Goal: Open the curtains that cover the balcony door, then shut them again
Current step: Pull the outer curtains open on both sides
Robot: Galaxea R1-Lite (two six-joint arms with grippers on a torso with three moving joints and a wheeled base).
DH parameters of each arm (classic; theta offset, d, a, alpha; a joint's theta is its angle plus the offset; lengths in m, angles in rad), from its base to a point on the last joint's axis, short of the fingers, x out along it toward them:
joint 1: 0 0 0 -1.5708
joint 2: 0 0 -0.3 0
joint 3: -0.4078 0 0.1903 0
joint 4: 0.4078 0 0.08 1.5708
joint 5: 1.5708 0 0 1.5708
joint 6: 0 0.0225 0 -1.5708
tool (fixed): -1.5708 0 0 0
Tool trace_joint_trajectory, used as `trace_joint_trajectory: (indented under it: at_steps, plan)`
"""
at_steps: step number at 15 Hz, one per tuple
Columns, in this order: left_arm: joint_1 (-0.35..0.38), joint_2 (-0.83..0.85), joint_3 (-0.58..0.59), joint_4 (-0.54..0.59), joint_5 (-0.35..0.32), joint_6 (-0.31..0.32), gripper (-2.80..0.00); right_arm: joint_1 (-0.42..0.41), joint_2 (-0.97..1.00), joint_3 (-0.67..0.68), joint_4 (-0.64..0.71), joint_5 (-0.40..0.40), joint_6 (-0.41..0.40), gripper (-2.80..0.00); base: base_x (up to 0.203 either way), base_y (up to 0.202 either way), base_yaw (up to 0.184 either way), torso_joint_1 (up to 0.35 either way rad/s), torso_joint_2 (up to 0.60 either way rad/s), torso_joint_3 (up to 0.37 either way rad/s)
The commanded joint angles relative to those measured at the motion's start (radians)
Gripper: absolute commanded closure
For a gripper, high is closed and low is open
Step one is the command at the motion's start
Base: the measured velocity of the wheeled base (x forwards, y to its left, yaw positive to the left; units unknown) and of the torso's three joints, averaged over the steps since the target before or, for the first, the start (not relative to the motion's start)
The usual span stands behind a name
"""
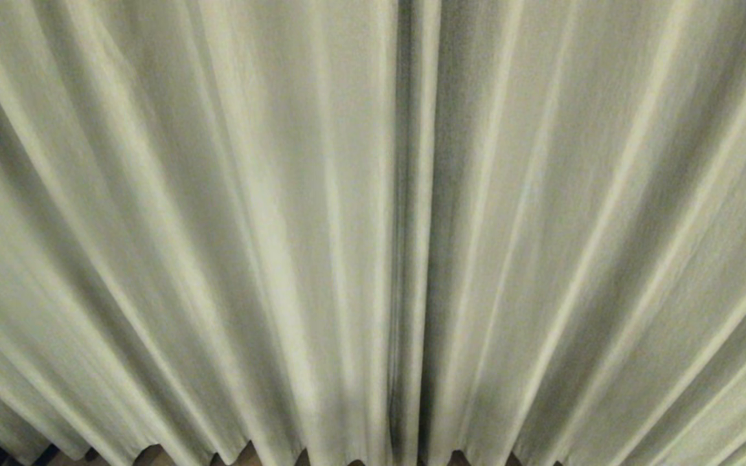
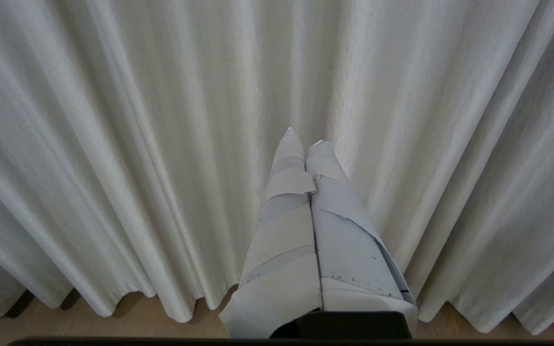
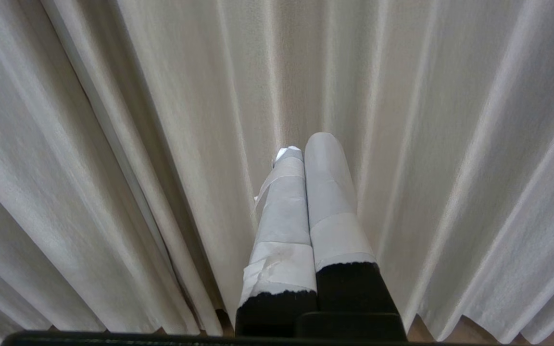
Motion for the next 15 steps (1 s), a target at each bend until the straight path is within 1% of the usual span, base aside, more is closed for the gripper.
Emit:
trace_joint_trajectory:
  at_steps: [1,15]
  plan:
    - [0.001,0.000,-0.001,0.000,-0.001,0.000,0.00,-0.001,0.000,0.000,0.000,0.000,0.001,0.00,0.000,0.000,0.000,0.000,0.00,0.000]
    - [0.001,0.000,0.000,0.000,-0.001,0.001,0.00,0.001,0.000,0.000,0.000,0.000,0.001,0.00,0.000,0.000,0.000,0.000,0.00,0.000]
